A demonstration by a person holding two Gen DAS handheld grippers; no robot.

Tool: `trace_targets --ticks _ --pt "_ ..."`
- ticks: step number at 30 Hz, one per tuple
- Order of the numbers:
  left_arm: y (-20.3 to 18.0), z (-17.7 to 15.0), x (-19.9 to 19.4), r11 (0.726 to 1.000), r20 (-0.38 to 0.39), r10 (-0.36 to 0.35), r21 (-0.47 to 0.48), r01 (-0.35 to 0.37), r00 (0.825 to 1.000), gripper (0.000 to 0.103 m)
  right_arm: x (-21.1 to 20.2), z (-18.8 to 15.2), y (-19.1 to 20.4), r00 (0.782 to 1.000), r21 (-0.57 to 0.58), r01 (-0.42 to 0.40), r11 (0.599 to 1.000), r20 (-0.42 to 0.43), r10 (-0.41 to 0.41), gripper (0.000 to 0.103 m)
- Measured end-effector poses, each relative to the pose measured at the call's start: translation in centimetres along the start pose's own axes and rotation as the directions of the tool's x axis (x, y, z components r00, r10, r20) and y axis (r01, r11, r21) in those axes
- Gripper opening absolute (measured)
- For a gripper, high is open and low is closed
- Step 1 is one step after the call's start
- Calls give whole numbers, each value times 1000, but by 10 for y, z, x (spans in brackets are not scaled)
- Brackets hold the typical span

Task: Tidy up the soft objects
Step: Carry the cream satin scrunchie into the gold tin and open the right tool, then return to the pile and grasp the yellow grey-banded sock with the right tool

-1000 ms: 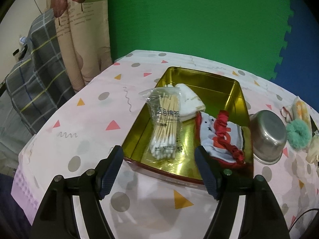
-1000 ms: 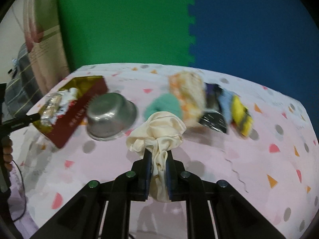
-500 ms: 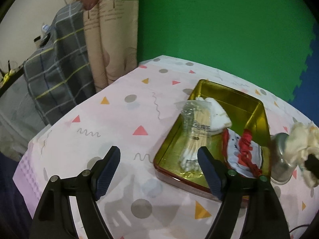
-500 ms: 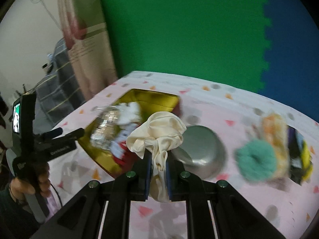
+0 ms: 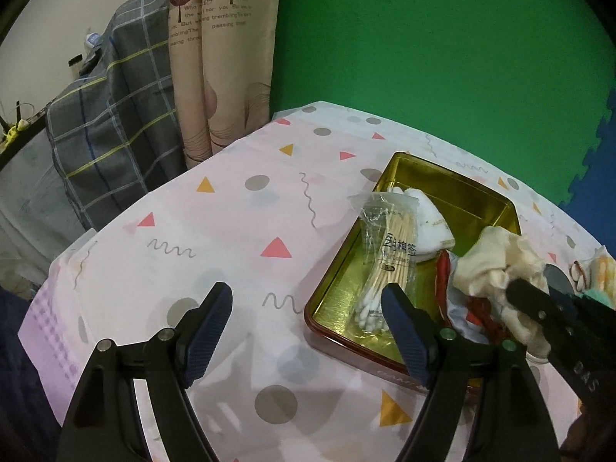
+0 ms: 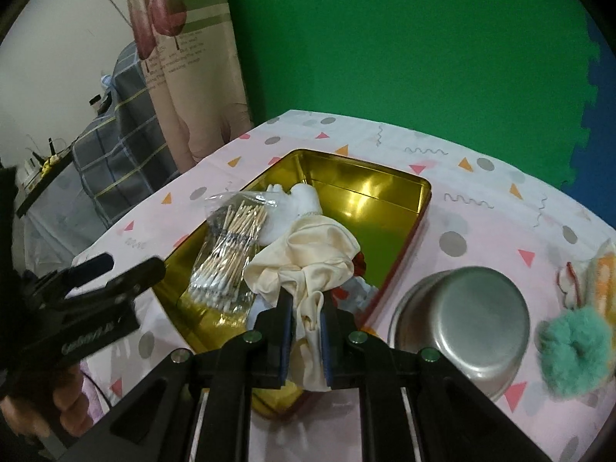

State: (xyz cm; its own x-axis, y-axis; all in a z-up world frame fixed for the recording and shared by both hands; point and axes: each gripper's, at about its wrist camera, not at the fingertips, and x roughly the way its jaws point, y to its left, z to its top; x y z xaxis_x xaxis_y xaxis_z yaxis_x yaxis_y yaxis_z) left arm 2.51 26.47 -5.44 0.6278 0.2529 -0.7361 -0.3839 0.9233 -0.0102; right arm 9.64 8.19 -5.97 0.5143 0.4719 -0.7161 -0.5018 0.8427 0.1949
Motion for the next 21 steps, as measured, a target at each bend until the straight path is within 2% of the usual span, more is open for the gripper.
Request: trace_targets --ticks 3,5,7,13,21 --pt "0 0 1 1000 -5 -4 -5 4 1000 77 4 3 0 1000 1 12 1000 11 -12 22" --pt "-1 -1 2 1000 -8 -6 -4 6 1000 77 6 4 -1 1000 6 16 1000 9 -16 35" --pt "-2 -1 1 1000 -5 -4 1 4 1000 77 6 2 0 999 0 32 1000 11 -32 42" --pt "-3 -2 1 1000 -6 -8 9 8 1000 77 -15 -5 -5 998 4 46 999 42 -46 48" --pt "-9 -4 -2 999 14 9 49 -10 1000 78 -72 -17 -34 991 52 73 996 111 -78 51"
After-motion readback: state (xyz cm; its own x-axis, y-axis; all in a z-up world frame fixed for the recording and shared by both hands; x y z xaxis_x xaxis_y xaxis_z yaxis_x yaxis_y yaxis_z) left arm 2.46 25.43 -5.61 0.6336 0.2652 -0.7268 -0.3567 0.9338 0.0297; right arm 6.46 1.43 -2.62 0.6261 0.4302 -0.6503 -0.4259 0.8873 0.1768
